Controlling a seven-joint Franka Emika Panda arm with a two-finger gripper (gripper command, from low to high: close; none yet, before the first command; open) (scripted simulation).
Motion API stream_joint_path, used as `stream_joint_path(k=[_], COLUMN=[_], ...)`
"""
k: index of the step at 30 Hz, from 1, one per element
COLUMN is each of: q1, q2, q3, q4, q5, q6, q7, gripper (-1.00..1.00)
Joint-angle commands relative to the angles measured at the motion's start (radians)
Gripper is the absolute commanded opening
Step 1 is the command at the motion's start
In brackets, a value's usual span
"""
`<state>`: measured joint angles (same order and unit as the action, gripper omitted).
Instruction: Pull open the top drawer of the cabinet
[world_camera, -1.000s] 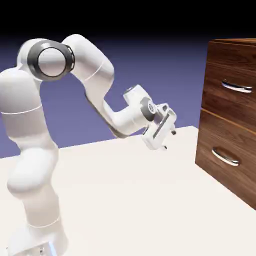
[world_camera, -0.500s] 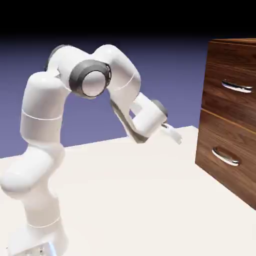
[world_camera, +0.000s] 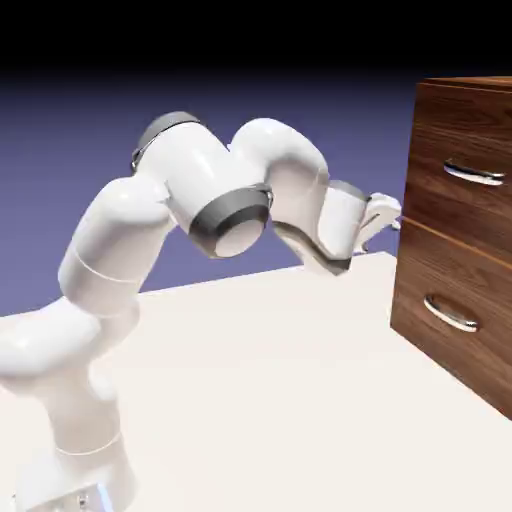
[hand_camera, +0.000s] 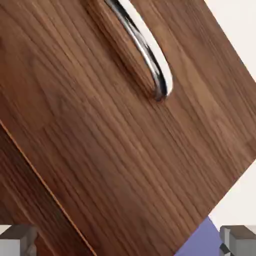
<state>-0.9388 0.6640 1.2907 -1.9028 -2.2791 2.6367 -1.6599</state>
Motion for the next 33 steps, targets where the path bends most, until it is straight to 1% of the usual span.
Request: stream_joint_path(k=[1,10,11,17,18,19,20,33], q1=[-0.017,-0.172,-0.172,0.001,0.012,0.012,0.012,-0.394], q2=[0.022,0.223,0.223,0.299,0.304,0.304,0.304,0.188], q3=[0.023,0.233,0.233,0.142,0.136,0.136,0.136,0.393], q4=[0.016,0.164,0.164,0.381,0.395,0.395,0.395,-0.076], q5=[-0.041,-0.411,-0.411,-0.397,-0.396,-0.396,-0.396,-0.408], q6=[-0.007,-0.072,-0.072,-0.014,-0.010,-0.010,-0.010,-0.138], q7=[-0.044,-0.433,-0.433,-0.523,-0.528,-0.528,-0.528,-0.385], gripper=[0.00,0.00,0.00,0.00,0.00,-1.00,-1.00,-1.00])
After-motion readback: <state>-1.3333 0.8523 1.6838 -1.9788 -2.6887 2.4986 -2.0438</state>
